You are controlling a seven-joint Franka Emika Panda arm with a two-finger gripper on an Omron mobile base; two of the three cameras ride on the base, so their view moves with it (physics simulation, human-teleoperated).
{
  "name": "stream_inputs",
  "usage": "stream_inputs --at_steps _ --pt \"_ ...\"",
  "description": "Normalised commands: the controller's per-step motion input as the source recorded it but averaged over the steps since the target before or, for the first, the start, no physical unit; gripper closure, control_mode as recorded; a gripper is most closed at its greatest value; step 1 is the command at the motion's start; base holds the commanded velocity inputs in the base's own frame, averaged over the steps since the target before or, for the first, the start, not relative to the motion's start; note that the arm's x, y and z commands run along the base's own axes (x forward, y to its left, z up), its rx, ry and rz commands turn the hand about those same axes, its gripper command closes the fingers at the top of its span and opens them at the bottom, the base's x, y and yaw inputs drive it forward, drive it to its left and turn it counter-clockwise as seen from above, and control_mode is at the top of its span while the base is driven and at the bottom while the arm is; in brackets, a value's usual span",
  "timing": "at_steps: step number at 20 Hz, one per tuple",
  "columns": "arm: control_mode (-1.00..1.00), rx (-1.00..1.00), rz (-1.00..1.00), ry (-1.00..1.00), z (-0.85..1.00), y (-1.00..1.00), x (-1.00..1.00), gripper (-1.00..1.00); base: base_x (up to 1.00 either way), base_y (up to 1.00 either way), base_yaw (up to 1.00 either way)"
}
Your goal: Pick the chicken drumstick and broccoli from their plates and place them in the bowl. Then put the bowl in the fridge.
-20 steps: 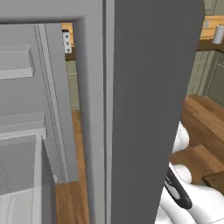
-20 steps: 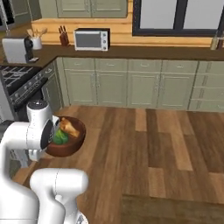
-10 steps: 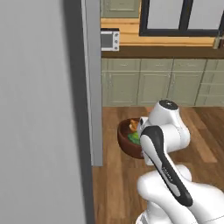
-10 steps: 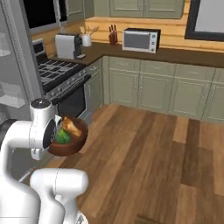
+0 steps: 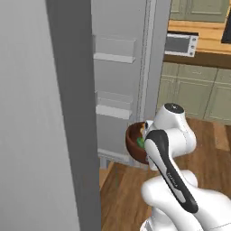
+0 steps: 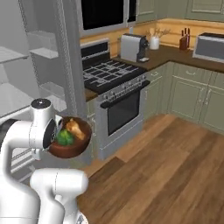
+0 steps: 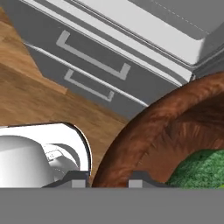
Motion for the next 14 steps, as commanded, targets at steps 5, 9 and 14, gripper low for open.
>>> stream_inputs --at_steps 5,9,14 --pt "1.00 0.00 0.00 0.00 0.00 0.00 0.00 1.00 0.45 0.00 0.65" --pt "1.00 0.00 0.00 0.00 0.00 0.00 0.00 1.00 -0.11 0.00 0.71" --pt "1.00 0.00 0.00 0.00 0.00 0.00 0.00 1.00 -0.08 0.00 0.62"
